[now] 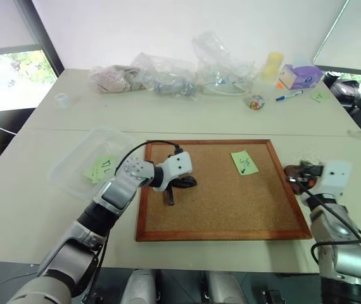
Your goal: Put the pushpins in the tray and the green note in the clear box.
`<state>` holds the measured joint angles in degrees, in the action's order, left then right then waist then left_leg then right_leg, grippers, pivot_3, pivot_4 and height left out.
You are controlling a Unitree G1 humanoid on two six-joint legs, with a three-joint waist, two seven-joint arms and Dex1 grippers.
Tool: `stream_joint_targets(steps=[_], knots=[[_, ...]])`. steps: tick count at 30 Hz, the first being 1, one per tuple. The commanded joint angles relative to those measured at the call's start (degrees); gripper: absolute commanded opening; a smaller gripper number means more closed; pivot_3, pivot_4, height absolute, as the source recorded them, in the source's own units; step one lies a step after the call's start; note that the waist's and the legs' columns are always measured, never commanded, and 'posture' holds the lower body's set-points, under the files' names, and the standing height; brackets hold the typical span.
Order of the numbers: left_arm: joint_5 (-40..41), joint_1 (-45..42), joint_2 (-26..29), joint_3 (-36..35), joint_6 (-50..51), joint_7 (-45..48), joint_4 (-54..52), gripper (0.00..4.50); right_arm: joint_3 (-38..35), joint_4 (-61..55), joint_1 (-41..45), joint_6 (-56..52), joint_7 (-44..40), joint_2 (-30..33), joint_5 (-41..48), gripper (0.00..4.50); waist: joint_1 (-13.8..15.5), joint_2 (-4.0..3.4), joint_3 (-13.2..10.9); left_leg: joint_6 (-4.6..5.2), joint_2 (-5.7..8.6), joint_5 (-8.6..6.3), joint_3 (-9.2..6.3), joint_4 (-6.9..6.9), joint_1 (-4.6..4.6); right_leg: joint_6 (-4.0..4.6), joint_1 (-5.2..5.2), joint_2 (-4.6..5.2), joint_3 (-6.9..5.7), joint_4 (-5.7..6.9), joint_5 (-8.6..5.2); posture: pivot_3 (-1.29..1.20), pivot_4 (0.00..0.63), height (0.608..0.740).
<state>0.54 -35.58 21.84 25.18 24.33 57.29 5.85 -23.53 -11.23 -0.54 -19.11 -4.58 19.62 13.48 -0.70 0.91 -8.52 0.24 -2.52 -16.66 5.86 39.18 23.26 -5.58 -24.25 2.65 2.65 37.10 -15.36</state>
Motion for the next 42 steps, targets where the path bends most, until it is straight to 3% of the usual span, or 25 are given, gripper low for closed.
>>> stream_joint_targets(steps=[1, 7, 12, 17, 18, 24, 30, 35, 42], knots=[[-1.54, 0.79, -0.20, 1.99, 0.54, 0.04, 1.70, 0.00, -0.74, 0.51, 0.03, -1.14, 0.32, 0.99, -0.69, 0.02, -0.02, -0.03, 0.02, 0.00, 0.00, 0.00, 0.00, 0.00, 0.00, 0.00, 0.00, 0.00, 0.00, 0.00, 0.00, 0.00, 0.150, 0.737], [-1.60, 0.69, -0.23, 2.07, 0.40, 0.15, 1.79, 0.00, -0.74, 2.11, 0.69, -3.51, -0.23, 0.77, -0.19, 0.02, 0.05, -0.03, 0.02, 0.00, -0.01, 0.00, 0.00, 0.00, 0.01, 0.00, 0.00, 0.01, 0.01, 0.00, 0.00, 0.00, 0.150, 0.737], [-1.64, 0.66, -0.14, 2.05, 0.41, 0.16, 1.77, 0.00, -3.13, 3.09, 1.40, -2.86, -0.46, -0.38, 2.61, 1.77, 0.07, -0.04, 0.02, 0.00, -0.02, 0.00, 0.00, 0.00, 0.01, 0.00, 0.00, 0.01, 0.01, 0.00, 0.00, 0.00, 0.150, 0.737], [-1.64, 0.63, -0.13, 2.05, 0.40, 0.16, 1.76, 0.00, -3.72, 2.85, 1.26, -3.05, -0.12, -0.55, 3.55, 4.31, 0.03, -0.04, 0.02, 0.00, -0.05, 0.00, 0.00, 0.00, 0.01, 0.00, 0.00, 0.01, 0.01, 0.00, 0.00, 0.00, 0.150, 0.737], [-1.64, 0.62, -0.15, 2.05, 0.39, 0.16, 1.77, 0.00, -3.82, 2.82, 1.30, -2.84, -0.13, -0.65, 3.71, 4.42, 0.03, -0.04, 0.02, 0.00, -0.05, 0.00, 0.00, 0.00, 0.00, 0.00, 0.00, 0.01, 0.01, 0.00, 0.00, 0.00, 0.150, 0.737], [-1.61, 0.60, -0.20, 2.06, 0.41, 0.17, 1.78, 0.00, -4.20, 0.29, 2.16, 0.36, -1.53, -1.21, 6.18, 4.42, 0.03, -0.04, 0.02, 0.00, -0.05, 0.00, 0.00, 0.00, 0.00, -0.01, 0.00, 0.01, 0.02, 0.00, 0.00, 0.00, 0.150, 0.737], [-1.60, 0.60, -0.23, 2.11, 0.45, 0.23, 1.82, 0.00, 8.94, -7.62, 0.29, -2.91, -13.39, 1.08, 8.03, 4.42, -0.04, -0.04, 0.04, 0.01, -0.08, 0.00, -0.01, 0.00, -0.01, -0.01, 0.01, -0.02, 0.01, 0.00, 0.01, 0.00, 0.150, 0.737], [-1.65, 0.54, -0.32, 2.10, 0.47, 0.22, 1.91, 0.00, 14.72, -6.14, 1.37, -2.78, -14.68, 0.45, 6.12, 4.42, 0.17, -0.04, 0.04, 0.03, -0.06, -0.02, -0.01, 0.00, 0.03, 0.00, 0.02, 0.04, 0.00, -0.06, 0.00, 0.00, 0.150, 0.737], [-1.74, 0.77, -0.29, 2.00, 0.57, -0.03, 1.76, 0.00, 17.51, -1.85, 3.11, -1.99, -14.76, -0.99, 4.22, 4.42, 0.15, -0.04, 0.04, 0.03, -0.06, -0.02, -0.01, 0.00, 0.02, 0.00, 0.02, 0.02, 0.00, -0.06, 0.00, 0.00, 0.150, 0.737]])
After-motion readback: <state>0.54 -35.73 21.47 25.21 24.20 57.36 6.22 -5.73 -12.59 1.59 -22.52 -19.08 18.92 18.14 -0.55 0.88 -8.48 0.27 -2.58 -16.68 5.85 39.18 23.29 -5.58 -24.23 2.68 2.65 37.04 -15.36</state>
